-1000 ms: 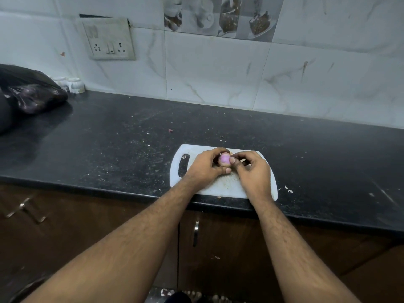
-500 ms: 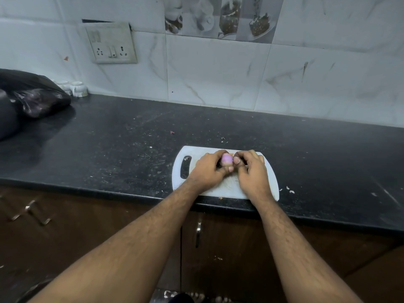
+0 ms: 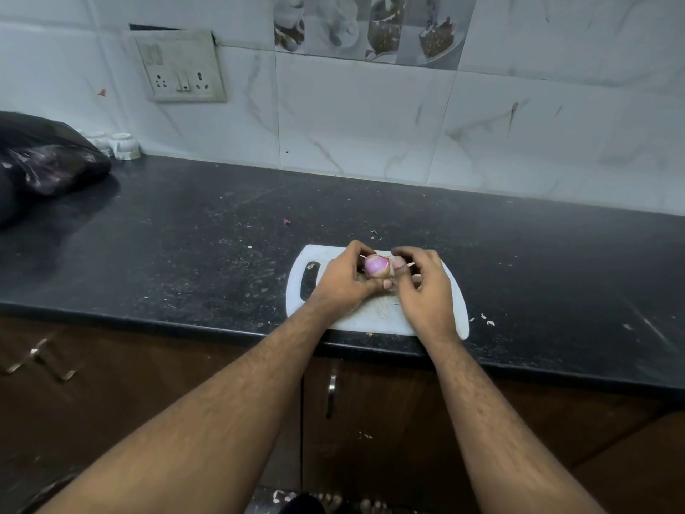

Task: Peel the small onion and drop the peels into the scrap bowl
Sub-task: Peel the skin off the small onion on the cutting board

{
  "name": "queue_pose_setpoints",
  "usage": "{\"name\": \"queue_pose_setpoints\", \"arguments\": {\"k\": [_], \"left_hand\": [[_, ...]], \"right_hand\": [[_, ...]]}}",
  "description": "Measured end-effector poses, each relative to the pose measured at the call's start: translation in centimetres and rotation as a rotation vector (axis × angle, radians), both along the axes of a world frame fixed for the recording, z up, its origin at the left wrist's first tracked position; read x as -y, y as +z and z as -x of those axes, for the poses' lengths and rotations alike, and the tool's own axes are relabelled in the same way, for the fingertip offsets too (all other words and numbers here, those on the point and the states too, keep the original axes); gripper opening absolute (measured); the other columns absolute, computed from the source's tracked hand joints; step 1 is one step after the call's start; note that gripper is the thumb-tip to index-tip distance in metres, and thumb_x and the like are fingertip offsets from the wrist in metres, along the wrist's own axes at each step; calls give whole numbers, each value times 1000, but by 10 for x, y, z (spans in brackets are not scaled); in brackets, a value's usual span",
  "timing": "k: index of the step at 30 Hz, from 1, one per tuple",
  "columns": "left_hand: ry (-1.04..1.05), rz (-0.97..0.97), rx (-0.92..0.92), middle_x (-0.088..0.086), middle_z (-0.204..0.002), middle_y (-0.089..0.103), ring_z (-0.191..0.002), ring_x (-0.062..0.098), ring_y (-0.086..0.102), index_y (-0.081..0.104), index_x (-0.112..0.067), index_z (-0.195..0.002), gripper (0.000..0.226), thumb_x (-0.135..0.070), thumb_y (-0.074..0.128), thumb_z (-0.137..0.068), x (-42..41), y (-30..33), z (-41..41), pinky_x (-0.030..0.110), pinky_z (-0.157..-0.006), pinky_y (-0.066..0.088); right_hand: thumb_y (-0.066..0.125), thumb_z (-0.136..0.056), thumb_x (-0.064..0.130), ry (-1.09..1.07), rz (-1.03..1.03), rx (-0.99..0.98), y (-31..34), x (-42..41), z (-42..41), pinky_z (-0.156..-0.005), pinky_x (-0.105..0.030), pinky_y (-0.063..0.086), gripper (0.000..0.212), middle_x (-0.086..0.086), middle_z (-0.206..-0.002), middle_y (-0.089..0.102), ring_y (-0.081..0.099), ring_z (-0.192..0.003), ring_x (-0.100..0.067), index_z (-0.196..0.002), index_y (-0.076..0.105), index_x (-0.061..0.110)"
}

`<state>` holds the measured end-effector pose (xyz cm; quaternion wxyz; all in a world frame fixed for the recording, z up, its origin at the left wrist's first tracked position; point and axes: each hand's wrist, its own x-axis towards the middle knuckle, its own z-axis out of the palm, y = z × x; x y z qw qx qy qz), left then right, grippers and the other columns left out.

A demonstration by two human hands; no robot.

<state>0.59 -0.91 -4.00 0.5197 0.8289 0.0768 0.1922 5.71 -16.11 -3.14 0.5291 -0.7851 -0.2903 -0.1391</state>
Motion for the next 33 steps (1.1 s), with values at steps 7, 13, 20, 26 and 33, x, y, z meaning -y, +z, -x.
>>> {"name": "queue_pose_setpoints", "arguments": {"k": [7,13,20,26,33], "left_hand": [[-18,-42,38,-1,-87,68,-68,-6,56,54,-15,-103,46,-25,90,-77,0,1,3,12,-64,45],[63,-286,-6,-5,-75,54,-88,22,45,41,-21,-86,51,-40,86,-73,8,3,1,38,-67,42],[140,-464,-74,0,-75,55,-94,27,39,31,-24,-89,30,-25,60,-88,21,7,4,48,-75,50],[-59,-267,-95,-9,-93,75,-95,14,69,68,-33,-110,39,-43,77,-74,0,6,4,45,-94,54],[-40,-313,-124,-4,-107,66,-113,23,55,67,-31,-129,58,-49,78,-75,-3,3,1,52,-103,46]], "right_hand": [[74,-91,22,30,8,-47,-1,0,0,-73,-14,47,15,15,-100,70,64,-93,0,-105,78,23],[74,-91,24,11,-28,-166,-1,-1,0,-72,-9,47,3,15,-90,75,67,-85,3,-93,76,25],[81,-83,38,52,60,-178,-5,-5,-3,-63,-17,47,17,7,-75,62,54,-66,-6,-86,68,28],[73,-88,45,48,198,-224,-3,-3,-6,-63,-17,42,23,5,-81,64,55,-72,-7,-92,64,24],[72,-92,36,45,264,-191,-1,-4,-7,-63,-14,39,19,10,-83,62,56,-75,-4,-98,61,22]]}}
